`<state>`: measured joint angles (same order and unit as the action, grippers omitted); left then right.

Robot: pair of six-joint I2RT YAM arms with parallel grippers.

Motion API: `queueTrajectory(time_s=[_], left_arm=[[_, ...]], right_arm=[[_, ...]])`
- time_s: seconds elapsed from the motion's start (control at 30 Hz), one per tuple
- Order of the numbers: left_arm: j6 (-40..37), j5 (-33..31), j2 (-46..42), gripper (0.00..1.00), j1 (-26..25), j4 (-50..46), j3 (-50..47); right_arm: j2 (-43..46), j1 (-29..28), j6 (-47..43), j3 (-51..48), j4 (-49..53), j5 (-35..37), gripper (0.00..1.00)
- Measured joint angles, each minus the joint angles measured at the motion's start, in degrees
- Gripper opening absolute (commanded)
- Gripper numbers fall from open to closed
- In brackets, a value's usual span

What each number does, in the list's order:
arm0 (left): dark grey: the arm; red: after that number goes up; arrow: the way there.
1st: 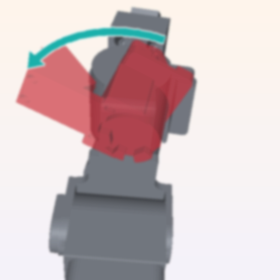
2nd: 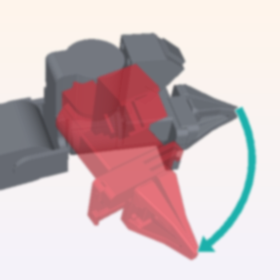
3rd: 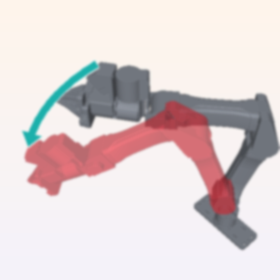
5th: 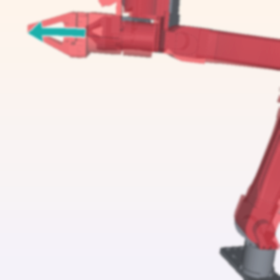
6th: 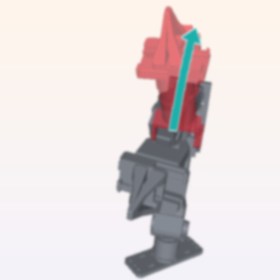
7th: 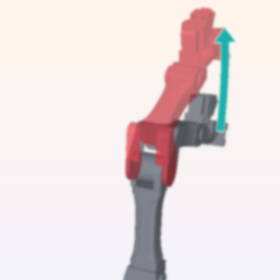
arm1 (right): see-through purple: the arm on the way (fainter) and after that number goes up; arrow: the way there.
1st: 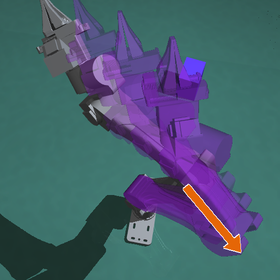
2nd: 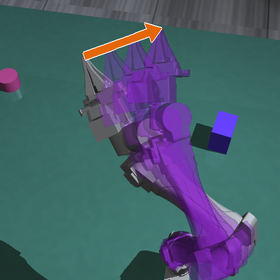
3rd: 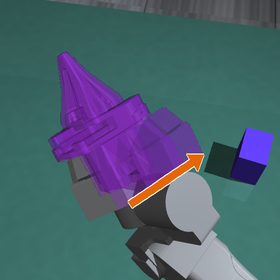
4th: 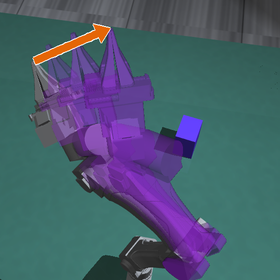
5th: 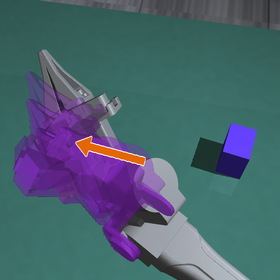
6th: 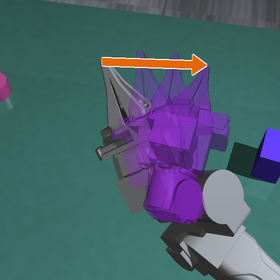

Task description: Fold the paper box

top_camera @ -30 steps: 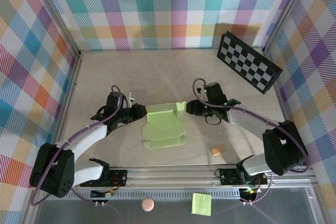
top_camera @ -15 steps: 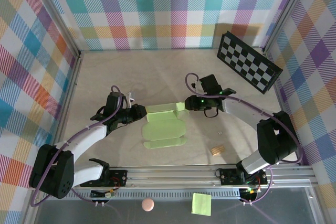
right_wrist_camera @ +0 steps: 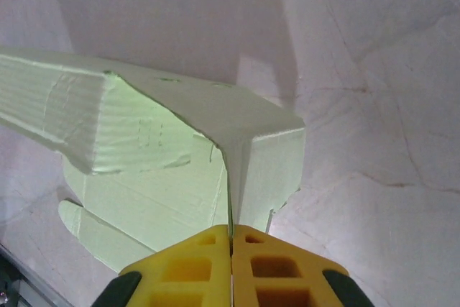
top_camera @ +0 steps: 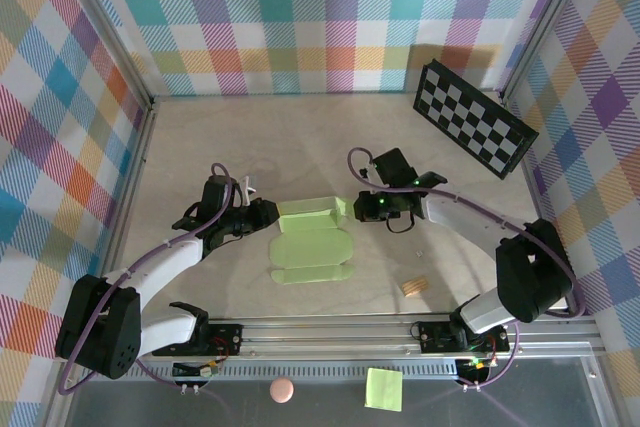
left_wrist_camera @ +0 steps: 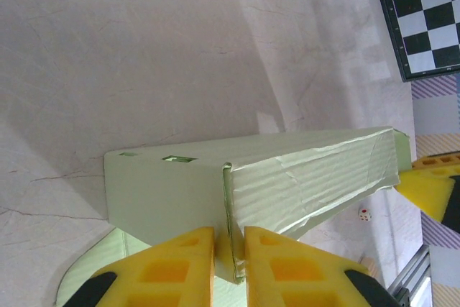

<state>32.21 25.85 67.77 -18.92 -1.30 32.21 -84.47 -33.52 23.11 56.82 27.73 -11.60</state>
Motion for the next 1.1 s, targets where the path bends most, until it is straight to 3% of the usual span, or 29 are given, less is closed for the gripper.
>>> queueTrajectory(time_s=[0.5, 0.77, 1.1], left_arm=[[0.04, 0.04, -0.02, 0.23, -0.02, -0.15, 0.0], [-0.28, 1.84, -2.34, 0.39, -0.07, -4.09, -0.13], [-0.66, 7.96, -9.79, 0.58, -1.36, -7.61, -2.91]], right_arm=[[-0.96, -7.52, 13.92, 2.64, 2.12, 5.53, 0.08], [-7.87, -7.48, 13.49, 9.07, 1.88, 6.08, 0.07], [-18.23, -7.48, 4.92, 20.31, 2.19, 4.74, 0.07]])
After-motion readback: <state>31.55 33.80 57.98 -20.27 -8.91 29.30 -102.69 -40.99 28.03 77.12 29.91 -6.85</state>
